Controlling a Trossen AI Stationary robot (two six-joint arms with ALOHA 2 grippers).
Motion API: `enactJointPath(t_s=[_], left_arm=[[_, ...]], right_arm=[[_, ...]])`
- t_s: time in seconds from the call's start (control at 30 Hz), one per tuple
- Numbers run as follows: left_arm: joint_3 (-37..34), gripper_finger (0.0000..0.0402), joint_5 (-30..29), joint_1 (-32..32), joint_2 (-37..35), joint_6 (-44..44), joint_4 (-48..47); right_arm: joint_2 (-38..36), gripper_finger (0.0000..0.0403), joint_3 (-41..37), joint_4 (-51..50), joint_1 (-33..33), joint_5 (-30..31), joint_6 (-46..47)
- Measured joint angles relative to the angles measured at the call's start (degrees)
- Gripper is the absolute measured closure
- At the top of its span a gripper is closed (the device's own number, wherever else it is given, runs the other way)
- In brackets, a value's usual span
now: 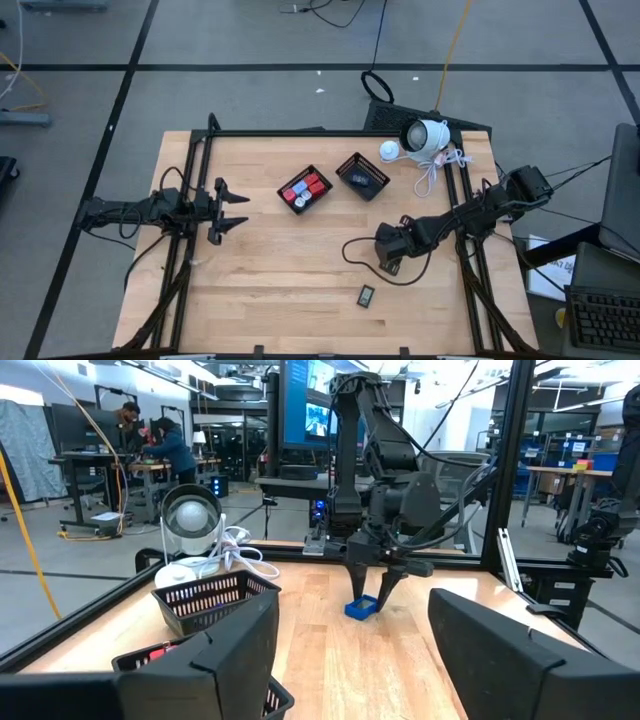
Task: Pick & Place Office items
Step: Put the blue digital timer into the right black bin
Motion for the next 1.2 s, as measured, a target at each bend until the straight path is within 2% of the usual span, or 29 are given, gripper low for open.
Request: enactJointPath(t_s=[0.07, 0.3, 0.47, 0.7, 0.87, 1.03, 1.2], left_arm=[[0.00, 0.0135, 0.00, 0.01, 0.00, 0.00, 0.00], [0.00, 0.0121, 0.00, 0.02, 0.00, 0.00, 0.00], [0.00, 0.0117, 0.00, 0.01, 0.00, 0.00, 0.00], [-0.02, 0.0128, 0.00, 0.01, 0.02, 0.00, -0.07], [-0.02, 0.0137, 0.00, 0.01, 0.02, 0.00, 0.03], [-0.02, 0.0146, 0.00, 0.01, 0.00, 0.00, -0.02], [-0.02, 0.0141, 0.00, 0.02, 0.00, 0.00, -0.01]], right_arm=[[0.02, 0.0255, -0.02, -0.01, 0.08, 0.67, -0.02], [-0.29, 0.0250, 0.12, 3.78, -0.42, 1.10, -0.41], [-2.47, 0.0251, 1.97, 4.81, -1.16, 3.57, -3.85], [-7.92, 0.0250, 2.81, 14.13, -4.11, 14.02, -9.94], [-10.05, 0.0253, 2.75, 23.14, -9.33, 17.59, -14.09], [-10.16, 0.0253, 2.87, 29.60, -17.01, 16.76, -19.06], [-10.16, 0.0252, 3.91, 29.70, -26.01, 12.45, -21.70]])
